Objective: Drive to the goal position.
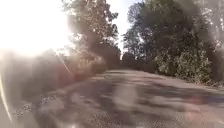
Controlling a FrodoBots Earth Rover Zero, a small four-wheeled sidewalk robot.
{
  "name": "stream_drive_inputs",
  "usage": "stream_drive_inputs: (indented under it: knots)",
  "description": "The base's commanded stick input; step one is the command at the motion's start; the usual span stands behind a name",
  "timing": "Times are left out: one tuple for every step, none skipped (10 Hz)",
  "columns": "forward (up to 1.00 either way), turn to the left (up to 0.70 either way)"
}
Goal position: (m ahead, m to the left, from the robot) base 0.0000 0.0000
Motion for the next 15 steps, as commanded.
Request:
stream_drive_inputs:
  knots:
    - [0.05,0.00]
    - [0.05,0.00]
    - [0.05,0.00]
    - [0.06,0.00]
    - [0.06,0.00]
    - [0.06,0.00]
    - [0.06,0.00]
    - [0.05,0.00]
    - [0.05,0.00]
    - [0.05,0.00]
    - [0.06,0.00]
    - [0.06,0.00]
    - [0.06,0.00]
    - [0.05,0.00]
    - [0.06,0.00]
